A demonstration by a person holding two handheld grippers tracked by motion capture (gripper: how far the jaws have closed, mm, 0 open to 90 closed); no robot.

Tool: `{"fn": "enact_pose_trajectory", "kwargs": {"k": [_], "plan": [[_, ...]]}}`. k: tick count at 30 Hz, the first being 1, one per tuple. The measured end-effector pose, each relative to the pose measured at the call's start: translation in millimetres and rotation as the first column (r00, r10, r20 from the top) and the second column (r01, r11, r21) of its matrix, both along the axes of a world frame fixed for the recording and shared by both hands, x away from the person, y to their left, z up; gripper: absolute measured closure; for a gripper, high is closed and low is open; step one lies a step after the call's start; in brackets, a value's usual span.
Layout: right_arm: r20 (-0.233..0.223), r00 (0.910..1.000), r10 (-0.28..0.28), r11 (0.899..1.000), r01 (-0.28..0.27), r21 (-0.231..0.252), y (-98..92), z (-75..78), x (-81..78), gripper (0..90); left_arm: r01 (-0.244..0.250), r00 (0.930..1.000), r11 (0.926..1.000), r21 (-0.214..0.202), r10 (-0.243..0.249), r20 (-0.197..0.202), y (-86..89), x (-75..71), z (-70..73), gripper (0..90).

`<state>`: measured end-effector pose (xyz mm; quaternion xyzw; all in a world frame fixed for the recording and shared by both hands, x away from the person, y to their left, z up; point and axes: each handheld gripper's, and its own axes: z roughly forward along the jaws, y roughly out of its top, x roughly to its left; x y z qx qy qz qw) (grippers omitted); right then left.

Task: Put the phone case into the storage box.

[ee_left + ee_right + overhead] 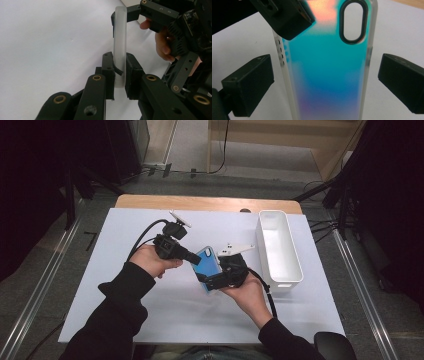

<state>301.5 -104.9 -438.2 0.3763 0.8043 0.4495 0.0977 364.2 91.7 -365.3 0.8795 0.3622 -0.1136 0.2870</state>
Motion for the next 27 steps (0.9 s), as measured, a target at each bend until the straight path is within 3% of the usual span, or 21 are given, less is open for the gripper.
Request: {"fn": "enact_pose_trajectory", "kwargs": {"k": [12, 19, 25, 27], "plan": [[0.008, 0.9999, -0.007, 1.0, 0.007, -0.009, 11.9, 3.2, 5.9, 0.0, -0.004, 1.0, 0.9999, -0.014, 0.004, -0.006, -1.0, 0.1, 0.4, 80.1], [0.005, 0.9996, -0.028, 0.999, 0.028, -0.044, 17.4, 0.2, 7.6, 0.0, -0.006, 0.9999, 0.9999, -0.014, 0.005, -0.013, -1.7, 0.0, -0.5, 80.1], [0.022, 0.9994, -0.028, 0.999, 0.028, -0.032, 16.0, 1.7, 6.6, 13.4, -0.016, 0.9997, 0.9995, -0.028, 0.016, -0.021, -1.8, -0.2, -1.6, 80.1], [0.029, 0.9992, -0.027, 0.999, 0.028, -0.034, 16.1, 2.3, 5.5, 13.9, -0.015, 0.9997, 0.9995, -0.027, 0.014, -0.02, -1.8, 0.1, -1.6, 80.1]]}}
